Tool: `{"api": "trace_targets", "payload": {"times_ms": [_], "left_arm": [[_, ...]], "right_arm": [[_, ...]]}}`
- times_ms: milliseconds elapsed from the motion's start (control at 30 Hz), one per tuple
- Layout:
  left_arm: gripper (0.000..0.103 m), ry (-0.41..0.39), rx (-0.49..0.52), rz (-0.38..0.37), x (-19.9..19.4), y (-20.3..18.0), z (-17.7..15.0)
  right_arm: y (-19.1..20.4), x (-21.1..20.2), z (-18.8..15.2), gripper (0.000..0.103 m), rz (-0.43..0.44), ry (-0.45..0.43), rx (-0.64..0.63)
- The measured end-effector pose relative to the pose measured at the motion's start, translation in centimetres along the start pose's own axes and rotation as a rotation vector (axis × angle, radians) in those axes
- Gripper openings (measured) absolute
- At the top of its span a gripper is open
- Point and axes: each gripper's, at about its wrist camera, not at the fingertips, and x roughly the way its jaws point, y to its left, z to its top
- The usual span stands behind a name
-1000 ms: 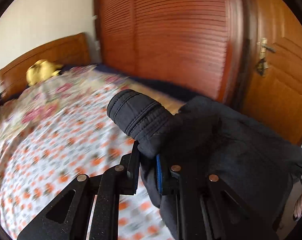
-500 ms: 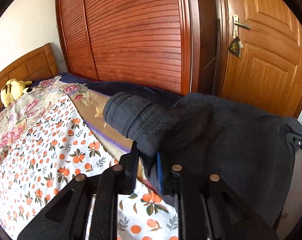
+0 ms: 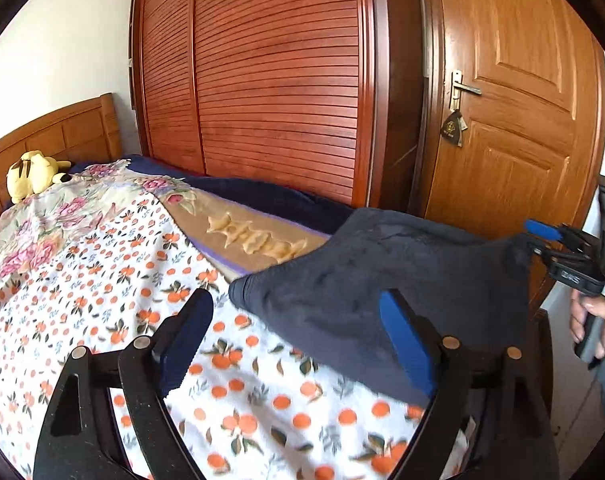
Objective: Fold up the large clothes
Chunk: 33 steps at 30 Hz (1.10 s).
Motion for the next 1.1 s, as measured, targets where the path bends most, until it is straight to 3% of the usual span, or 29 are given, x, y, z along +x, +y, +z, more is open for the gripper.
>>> {"api": "trace_targets", "payload": {"times_ms": [100,300,400,567,700,933,1100], "left_arm": [[0.090,-0.014,0.002,0.013,-2.2,0.0,-1.8],[0.090,-0.071,0.023,0.002,-7.4,-0.9,-5.2],[0.090,-0.092,0.020,0.010,-9.6,-1.0,-6.1],[0.090,-0.129,-0.029,0.055,-12.9,-0.1,-7.2],[0.090,-0.138,-0.043,0.127,-15.2,0.7,-8.1],[0.090,-0.147,-0.099,0.196,-19.0,2.9,-9.9],[0.090,-0.116,-0.147,0.244,-21.7,4.4,-12.2]], "right_arm": [[0.3,0.2,-1.4,0.055,0.023,0.018,-0.003],[-2.8,6.0,-3.1,0.055,-0.030,0.217,0.090],[-4.4,7.0,-3.9,0.055,-0.031,0.260,0.140],[-4.4,4.8,-2.8,0.055,-0.070,0.241,0.125],[-1.8,1.9,-1.2,0.055,-0.023,0.185,0.106],[3.8,-4.1,0.2,0.079,0.069,0.117,0.057],[8.5,-8.4,-0.2,0.082,0.140,0.083,0.036]]}}
